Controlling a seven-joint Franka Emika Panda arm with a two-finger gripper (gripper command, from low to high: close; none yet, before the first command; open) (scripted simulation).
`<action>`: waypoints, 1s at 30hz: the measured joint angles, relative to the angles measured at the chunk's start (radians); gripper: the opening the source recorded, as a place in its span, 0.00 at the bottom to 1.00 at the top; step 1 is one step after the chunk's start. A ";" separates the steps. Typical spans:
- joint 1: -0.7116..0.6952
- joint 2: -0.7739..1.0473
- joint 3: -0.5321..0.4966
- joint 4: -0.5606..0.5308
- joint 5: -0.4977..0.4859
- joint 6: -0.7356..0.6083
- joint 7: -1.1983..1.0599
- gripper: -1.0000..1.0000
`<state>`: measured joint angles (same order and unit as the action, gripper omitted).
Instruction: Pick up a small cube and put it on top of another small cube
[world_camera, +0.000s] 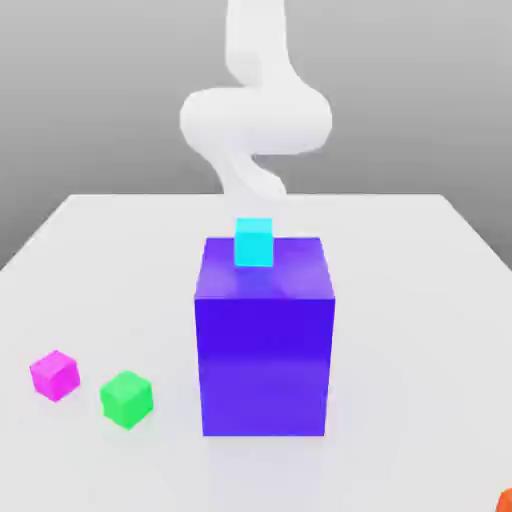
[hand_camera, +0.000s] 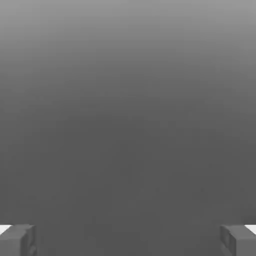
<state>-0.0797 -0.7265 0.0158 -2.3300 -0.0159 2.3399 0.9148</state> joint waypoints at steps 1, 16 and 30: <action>-0.033 0.032 0.006 -0.013 -0.007 0.018 0.050 0.50; -0.440 0.474 0.013 -0.192 -0.109 0.254 0.741 0.50; -0.665 0.879 -0.076 -0.342 0.043 0.493 1.168 0.50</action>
<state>-0.7447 0.1526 -0.0606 -2.6721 0.0275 2.8333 2.0828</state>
